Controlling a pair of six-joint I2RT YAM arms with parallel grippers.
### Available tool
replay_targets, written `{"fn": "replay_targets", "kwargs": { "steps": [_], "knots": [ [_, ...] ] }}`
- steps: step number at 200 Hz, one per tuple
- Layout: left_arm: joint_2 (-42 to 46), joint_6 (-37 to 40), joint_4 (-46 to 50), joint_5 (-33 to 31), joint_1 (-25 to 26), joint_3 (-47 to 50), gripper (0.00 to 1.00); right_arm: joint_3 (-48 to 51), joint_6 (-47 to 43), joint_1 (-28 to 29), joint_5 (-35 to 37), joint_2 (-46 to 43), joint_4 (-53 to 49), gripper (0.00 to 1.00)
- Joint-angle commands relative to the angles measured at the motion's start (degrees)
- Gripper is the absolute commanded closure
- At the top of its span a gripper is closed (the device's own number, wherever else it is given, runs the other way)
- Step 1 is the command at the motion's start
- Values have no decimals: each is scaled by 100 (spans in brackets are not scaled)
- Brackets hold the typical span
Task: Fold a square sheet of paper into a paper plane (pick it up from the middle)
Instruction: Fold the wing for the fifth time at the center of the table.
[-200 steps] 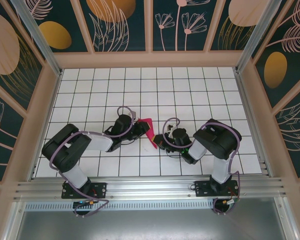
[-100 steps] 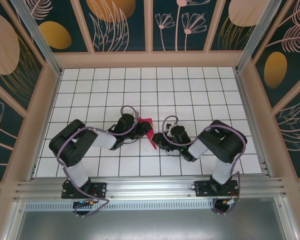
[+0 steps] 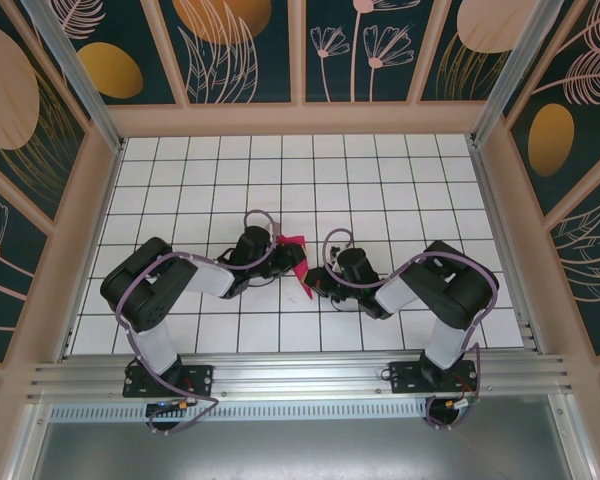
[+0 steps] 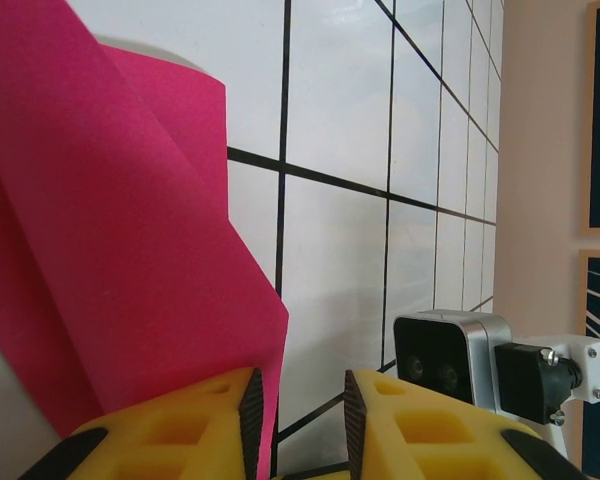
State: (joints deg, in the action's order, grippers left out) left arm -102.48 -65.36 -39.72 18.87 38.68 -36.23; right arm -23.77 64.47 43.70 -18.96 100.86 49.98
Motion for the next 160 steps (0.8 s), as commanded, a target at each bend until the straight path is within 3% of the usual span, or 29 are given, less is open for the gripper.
{"fn": "replay_targets", "kwargs": {
  "steps": [1, 86, 160],
  "knots": [
    [197, 131, 117, -77, -20, -86, 67, 84, 11, 15, 209, 182, -503, 100],
    [755, 353, 242, -332, -23, 67, 56, 197, 324, -107, -26, 349, -192, 100],
    [61, 136, -430, 284, -19, -30, 56, 58, 339, -125, -204, 502, -256, 100]
  ]
}}
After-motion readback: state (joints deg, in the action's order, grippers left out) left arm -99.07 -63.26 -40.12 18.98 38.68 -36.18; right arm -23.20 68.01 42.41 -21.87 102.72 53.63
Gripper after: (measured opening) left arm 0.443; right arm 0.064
